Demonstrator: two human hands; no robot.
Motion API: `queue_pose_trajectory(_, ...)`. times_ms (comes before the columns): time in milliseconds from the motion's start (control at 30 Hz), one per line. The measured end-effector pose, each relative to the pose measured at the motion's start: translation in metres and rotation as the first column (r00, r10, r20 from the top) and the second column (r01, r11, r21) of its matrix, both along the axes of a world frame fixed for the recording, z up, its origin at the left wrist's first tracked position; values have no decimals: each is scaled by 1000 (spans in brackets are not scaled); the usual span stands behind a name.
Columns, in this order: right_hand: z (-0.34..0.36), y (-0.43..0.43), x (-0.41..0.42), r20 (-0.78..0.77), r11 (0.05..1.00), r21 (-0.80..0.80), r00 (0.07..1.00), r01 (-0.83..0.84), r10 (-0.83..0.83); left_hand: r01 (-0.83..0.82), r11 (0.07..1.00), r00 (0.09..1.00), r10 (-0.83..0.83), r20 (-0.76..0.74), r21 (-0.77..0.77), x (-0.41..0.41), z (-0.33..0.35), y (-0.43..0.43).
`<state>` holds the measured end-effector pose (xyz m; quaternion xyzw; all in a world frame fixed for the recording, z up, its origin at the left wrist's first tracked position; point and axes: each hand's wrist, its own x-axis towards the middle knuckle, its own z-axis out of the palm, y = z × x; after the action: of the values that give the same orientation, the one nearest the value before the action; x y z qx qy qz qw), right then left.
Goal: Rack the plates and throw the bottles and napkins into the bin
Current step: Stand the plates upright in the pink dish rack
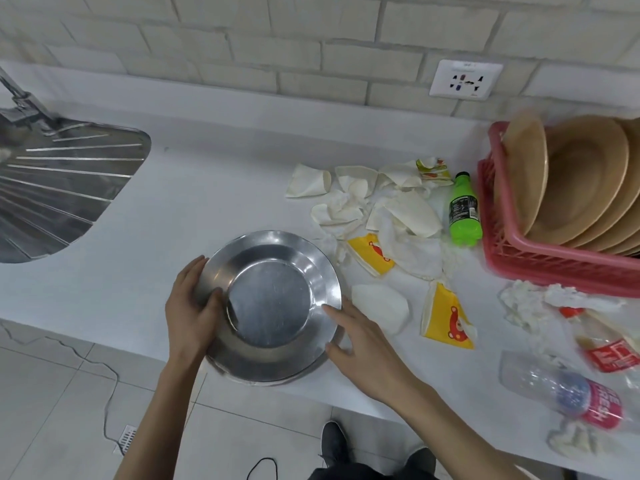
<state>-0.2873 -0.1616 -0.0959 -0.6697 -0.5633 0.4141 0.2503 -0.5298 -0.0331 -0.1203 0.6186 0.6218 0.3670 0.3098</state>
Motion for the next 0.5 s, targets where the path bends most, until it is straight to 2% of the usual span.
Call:
queue_pose_trajectory(267, 16, -22, 25, -92, 976, 154, 986, 151, -138, -46, 998, 985, 39, 170, 39, 30, 25, -21)
queue_pose_trajectory(500, 38, -82, 75, -270, 873, 263, 901, 410, -341, 3, 1000, 969, -7, 248, 17, 97, 40, -71)
